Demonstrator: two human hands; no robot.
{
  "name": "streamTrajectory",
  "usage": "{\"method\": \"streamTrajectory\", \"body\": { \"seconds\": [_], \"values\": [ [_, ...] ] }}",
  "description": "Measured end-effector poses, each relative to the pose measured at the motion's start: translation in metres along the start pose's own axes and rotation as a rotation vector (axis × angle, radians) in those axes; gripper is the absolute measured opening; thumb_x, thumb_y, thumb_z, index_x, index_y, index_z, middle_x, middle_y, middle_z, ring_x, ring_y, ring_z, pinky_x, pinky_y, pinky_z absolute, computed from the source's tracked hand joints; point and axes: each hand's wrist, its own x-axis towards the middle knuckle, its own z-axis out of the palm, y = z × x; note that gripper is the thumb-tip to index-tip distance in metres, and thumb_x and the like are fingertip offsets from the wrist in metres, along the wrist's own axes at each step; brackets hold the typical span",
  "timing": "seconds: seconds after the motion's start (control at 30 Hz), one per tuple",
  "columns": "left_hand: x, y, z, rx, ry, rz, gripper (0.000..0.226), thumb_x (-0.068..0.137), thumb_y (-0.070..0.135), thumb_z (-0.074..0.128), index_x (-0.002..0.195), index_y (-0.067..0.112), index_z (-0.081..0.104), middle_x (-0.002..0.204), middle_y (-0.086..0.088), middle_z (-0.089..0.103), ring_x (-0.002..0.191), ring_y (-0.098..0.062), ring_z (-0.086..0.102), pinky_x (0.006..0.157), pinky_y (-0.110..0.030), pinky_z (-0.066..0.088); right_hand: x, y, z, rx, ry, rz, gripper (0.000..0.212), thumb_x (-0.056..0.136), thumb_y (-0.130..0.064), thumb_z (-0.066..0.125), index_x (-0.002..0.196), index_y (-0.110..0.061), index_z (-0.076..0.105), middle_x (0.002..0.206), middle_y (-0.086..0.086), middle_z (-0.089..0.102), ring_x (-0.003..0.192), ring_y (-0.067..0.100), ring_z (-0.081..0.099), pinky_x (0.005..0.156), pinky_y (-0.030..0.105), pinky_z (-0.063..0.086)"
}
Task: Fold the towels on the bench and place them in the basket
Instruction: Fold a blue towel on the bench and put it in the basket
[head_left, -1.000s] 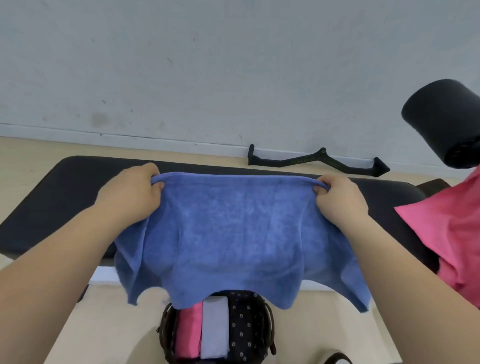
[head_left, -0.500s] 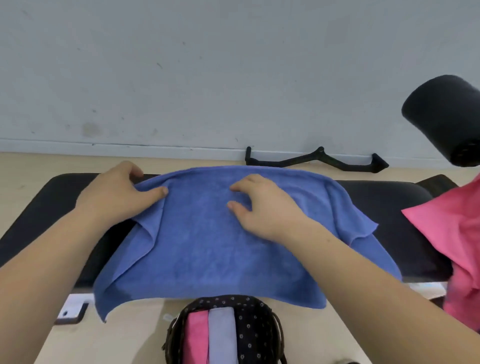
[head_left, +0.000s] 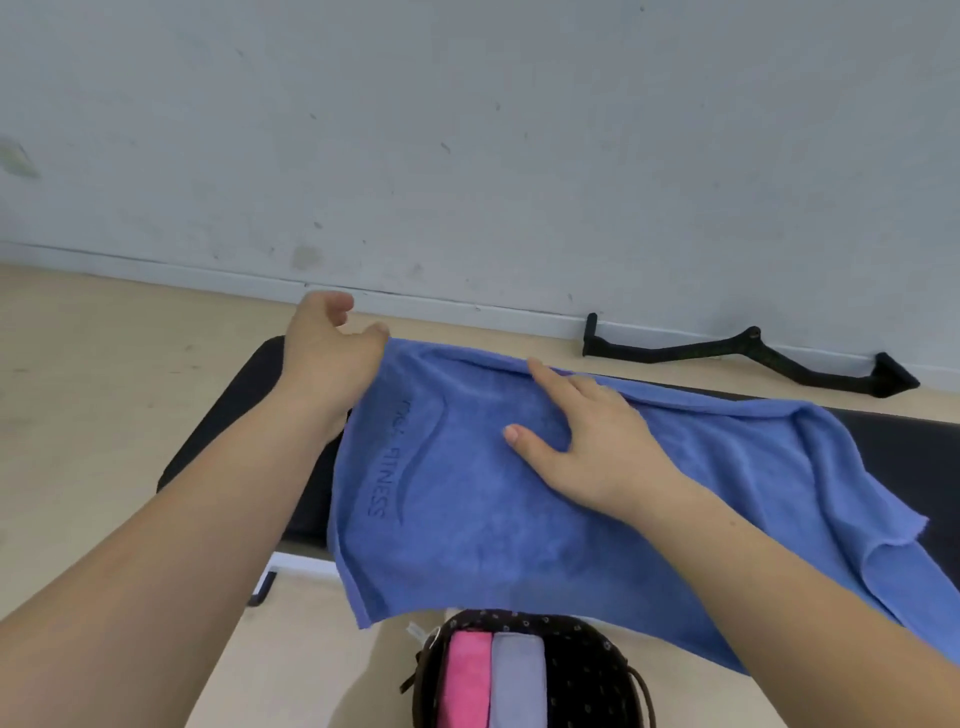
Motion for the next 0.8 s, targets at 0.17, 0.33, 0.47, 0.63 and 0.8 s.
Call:
{"method": "streamTrajectory", "body": {
  "seconds": [0.17, 0.33, 0.47, 0.63, 0.8],
  "values": [
    [-0.02, -0.01, -0.016, 0.515, -0.214, 0.145, 0.034, 0.085, 0.037, 0.077, 0.107, 0.02, 0.058, 0.103, 0.007, 0.061, 0.092, -0.016, 0.063, 0.079, -0.034, 0.054, 0.003, 0.018, 0.003, -0.119, -0.082, 0.177, 0.081, 0.09, -0.082, 0.029, 0.16, -0.042, 0.022, 0.173, -0.004, 0.006, 0.159, 0.029, -0.004, 0.124, 0.062, -0.005],
    [-0.032, -0.008, -0.036, 0.751, -0.335, 0.023, 0.041, 0.081, 0.034, 0.073, 0.112, 0.018, 0.051, 0.097, 0.002, 0.063, 0.085, -0.015, 0.061, 0.078, -0.038, 0.055, -0.009, -0.012, 0.001, -0.111, 0.013, -0.014, 0.079, 0.092, -0.076, 0.027, 0.159, -0.034, 0.032, 0.171, 0.003, 0.017, 0.159, 0.03, 0.006, 0.126, 0.059, 0.006],
    [-0.049, -0.002, -0.046, 0.767, -0.423, -0.025, 0.036, 0.08, 0.027, 0.07, 0.106, 0.019, 0.047, 0.095, -0.003, 0.066, 0.079, -0.018, 0.065, 0.071, -0.037, 0.055, -0.034, -0.054, 0.012, -0.105, -0.202, -0.166, 0.078, 0.092, -0.076, 0.036, 0.16, -0.04, 0.025, 0.173, 0.001, 0.011, 0.159, 0.029, 0.003, 0.126, 0.057, 0.008],
    [-0.072, -0.006, -0.06, 0.763, -0.548, 0.044, 0.056, 0.079, 0.017, 0.067, 0.13, 0.026, 0.045, 0.089, 0.002, 0.066, 0.08, -0.018, 0.068, 0.063, -0.036, 0.057, -0.053, -0.07, 0.026, -0.275, -0.261, -0.136, 0.08, 0.092, -0.08, 0.032, 0.161, -0.046, 0.008, 0.173, 0.002, -0.01, 0.157, 0.035, -0.014, 0.123, 0.065, -0.004],
    [-0.088, -0.021, -0.077, 0.679, -0.537, 0.105, 0.084, 0.083, 0.006, 0.066, 0.155, 0.032, 0.029, 0.098, 0.003, 0.065, 0.086, -0.015, 0.067, 0.07, -0.034, 0.063, -0.059, -0.067, 0.029, -0.187, -0.194, -0.137, 0.073, 0.095, -0.075, 0.034, 0.16, -0.045, 0.018, 0.173, 0.002, -0.001, 0.159, 0.031, -0.008, 0.125, 0.061, -0.004]
  ]
}}
